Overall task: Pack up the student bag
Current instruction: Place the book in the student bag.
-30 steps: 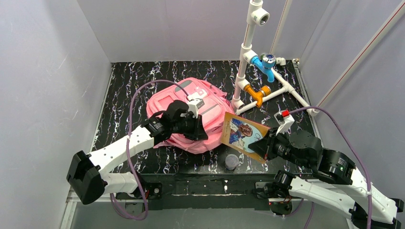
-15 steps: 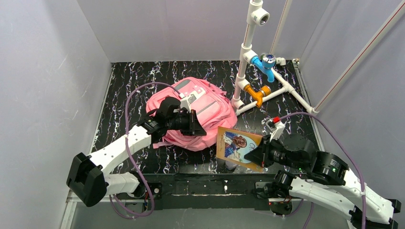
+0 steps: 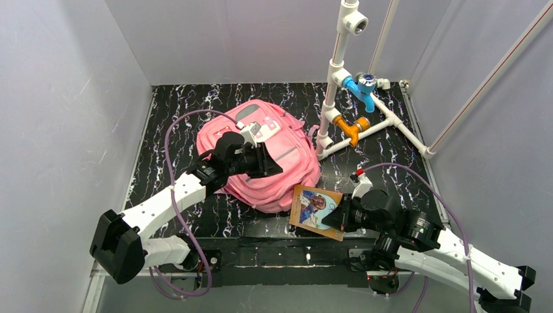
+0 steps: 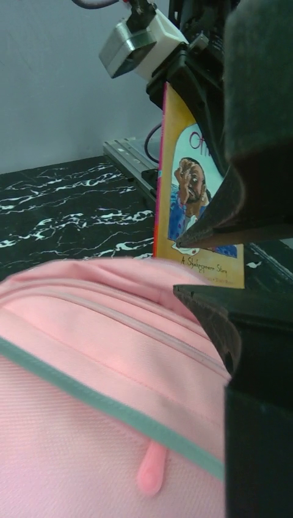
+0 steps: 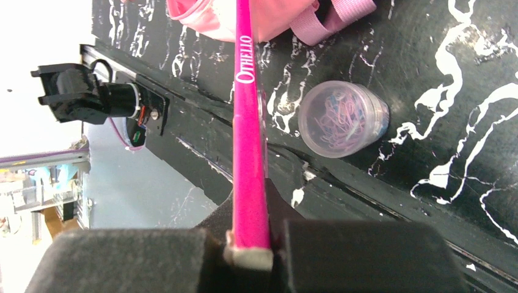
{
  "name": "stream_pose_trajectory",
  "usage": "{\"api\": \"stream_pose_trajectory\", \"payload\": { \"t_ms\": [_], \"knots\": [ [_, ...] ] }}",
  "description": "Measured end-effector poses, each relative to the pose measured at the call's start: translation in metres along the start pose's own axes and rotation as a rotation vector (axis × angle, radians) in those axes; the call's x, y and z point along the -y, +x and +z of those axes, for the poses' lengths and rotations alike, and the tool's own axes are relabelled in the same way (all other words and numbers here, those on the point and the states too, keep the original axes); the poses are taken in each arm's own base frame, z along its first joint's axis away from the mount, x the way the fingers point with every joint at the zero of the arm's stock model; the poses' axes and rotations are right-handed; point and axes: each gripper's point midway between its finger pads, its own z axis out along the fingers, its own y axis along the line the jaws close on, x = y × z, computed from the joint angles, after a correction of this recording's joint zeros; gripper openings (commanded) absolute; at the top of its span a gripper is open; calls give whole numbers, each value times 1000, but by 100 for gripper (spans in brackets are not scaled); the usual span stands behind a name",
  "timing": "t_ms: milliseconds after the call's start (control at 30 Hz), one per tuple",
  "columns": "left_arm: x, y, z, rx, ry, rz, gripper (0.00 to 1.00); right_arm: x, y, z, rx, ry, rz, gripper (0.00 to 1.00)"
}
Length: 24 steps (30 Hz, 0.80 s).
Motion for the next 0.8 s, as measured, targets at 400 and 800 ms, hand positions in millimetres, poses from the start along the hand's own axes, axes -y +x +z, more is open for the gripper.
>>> {"api": "stream_pose_trajectory", "payload": {
  "t_ms": [400, 800],
  "knots": [
    [35, 27, 28, -22, -61, 423, 47, 0, -6, -8, 36, -4, 17, 1],
    [0, 64, 43, -119, -257, 680, 43, 2, -8, -11, 47, 11, 14, 1]
  ]
}}
